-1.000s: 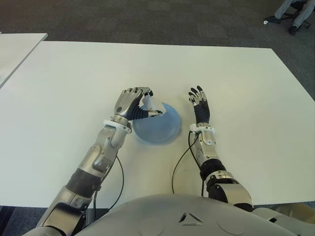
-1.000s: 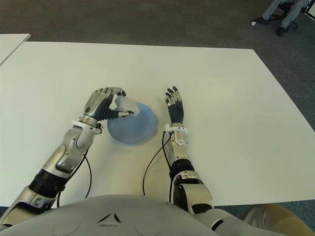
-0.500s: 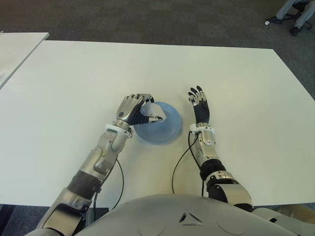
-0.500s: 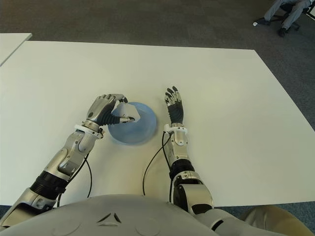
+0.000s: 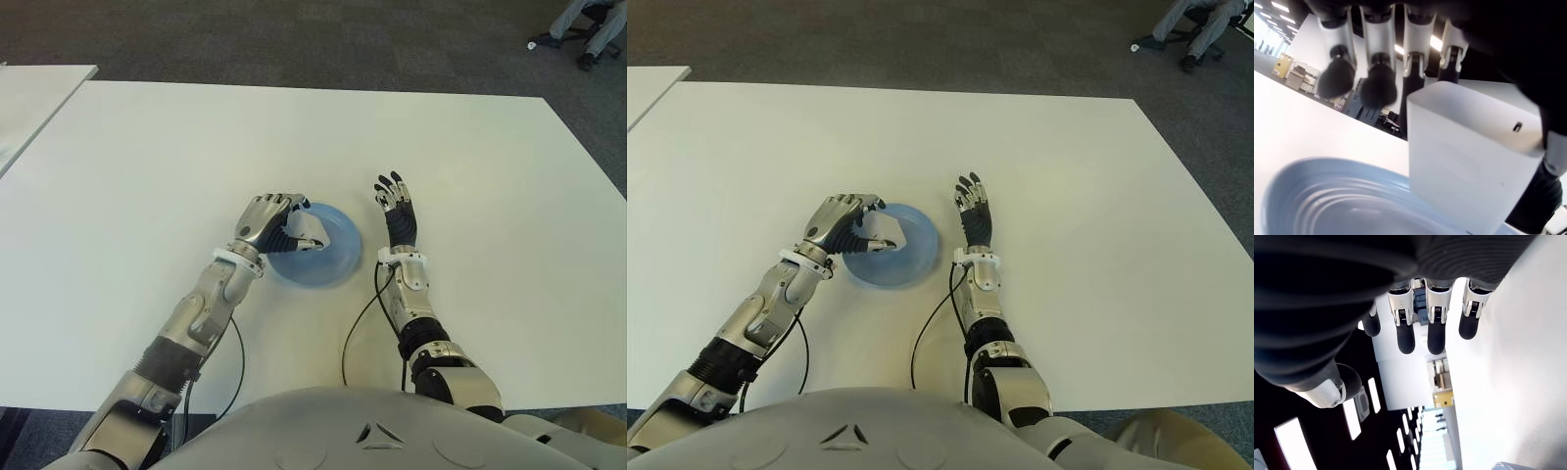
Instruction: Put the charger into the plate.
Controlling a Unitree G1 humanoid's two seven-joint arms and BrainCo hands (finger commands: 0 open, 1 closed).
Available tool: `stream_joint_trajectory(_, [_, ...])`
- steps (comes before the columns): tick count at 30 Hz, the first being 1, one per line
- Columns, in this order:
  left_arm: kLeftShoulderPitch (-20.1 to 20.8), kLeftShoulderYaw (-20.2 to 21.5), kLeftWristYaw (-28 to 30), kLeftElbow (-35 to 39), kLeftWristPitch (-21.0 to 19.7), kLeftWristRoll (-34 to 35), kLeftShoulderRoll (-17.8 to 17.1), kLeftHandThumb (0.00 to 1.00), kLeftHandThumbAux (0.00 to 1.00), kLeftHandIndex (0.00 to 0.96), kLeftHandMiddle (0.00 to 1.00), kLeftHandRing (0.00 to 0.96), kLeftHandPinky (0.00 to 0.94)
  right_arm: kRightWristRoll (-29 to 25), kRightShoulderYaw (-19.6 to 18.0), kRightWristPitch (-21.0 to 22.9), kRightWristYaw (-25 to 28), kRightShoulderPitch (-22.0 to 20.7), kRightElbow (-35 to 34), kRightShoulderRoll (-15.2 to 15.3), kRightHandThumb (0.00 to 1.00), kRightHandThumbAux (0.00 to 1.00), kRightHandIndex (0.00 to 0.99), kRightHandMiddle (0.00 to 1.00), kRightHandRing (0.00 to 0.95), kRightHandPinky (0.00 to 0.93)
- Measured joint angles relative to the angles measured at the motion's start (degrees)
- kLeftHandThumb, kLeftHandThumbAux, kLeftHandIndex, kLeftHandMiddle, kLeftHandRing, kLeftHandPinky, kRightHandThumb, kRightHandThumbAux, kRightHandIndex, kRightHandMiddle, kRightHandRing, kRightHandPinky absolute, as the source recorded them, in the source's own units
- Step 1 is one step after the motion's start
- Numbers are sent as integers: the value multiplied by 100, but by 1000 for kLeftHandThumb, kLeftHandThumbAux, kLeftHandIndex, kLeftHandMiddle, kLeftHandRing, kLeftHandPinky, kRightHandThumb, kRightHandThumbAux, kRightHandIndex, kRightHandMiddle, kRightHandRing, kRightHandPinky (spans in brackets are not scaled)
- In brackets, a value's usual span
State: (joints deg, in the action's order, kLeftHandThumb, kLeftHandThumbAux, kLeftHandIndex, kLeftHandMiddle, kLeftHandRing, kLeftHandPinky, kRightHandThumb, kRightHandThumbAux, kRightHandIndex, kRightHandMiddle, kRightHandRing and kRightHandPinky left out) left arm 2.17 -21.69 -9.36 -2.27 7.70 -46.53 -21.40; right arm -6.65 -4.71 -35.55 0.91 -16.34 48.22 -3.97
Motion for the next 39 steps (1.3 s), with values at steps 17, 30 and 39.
stream_joint_trajectory(17, [-87,5,968,840,-306,-306,-432,145,338,0,0,0,0,20,43,-55,0,6,11,1,0,565,29,171,140,115])
stream_joint_trajectory(30, [-169,66,985,1150,-292,-313,-614,114,386,0,0,0,0,32,105,-112,32,0,71,1,0,582,16,139,119,106])
stream_joint_trajectory(39, [-251,235,1036,1612,-317,-299,-652,89,433,0,0,0,0,-4,117,-112,109,-2,76,0,2,588,12,126,108,96])
